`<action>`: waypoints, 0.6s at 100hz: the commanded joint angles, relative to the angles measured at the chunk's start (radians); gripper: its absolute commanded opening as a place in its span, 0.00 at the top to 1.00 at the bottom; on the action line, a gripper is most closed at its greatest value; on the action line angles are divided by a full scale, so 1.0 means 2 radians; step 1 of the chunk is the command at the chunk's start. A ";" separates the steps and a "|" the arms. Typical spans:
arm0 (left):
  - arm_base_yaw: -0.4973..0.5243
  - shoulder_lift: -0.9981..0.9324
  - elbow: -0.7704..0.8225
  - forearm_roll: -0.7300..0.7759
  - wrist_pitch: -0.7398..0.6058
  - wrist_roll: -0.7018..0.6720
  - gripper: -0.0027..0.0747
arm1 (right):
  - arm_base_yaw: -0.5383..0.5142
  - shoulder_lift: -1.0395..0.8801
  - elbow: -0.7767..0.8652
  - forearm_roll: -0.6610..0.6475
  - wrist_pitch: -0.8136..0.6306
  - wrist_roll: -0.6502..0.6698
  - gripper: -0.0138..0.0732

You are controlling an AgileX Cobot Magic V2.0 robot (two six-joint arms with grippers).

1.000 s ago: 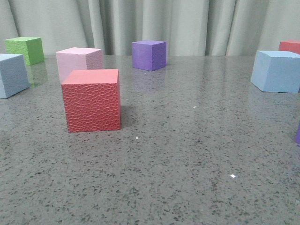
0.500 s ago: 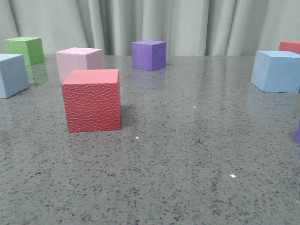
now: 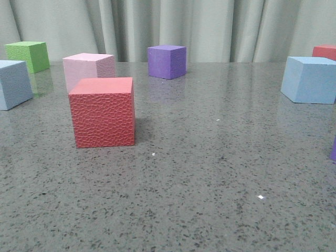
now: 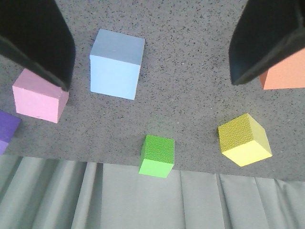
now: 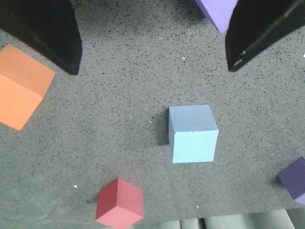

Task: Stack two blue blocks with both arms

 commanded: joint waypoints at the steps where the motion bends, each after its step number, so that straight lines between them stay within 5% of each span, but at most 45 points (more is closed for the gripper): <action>1: 0.001 0.002 -0.019 -0.004 -0.034 0.001 0.15 | -0.001 0.038 -0.051 0.001 -0.007 -0.003 0.14; 60: 0.001 0.002 -0.019 -0.004 -0.034 0.001 0.15 | 0.030 0.366 -0.365 0.048 0.186 -0.007 0.14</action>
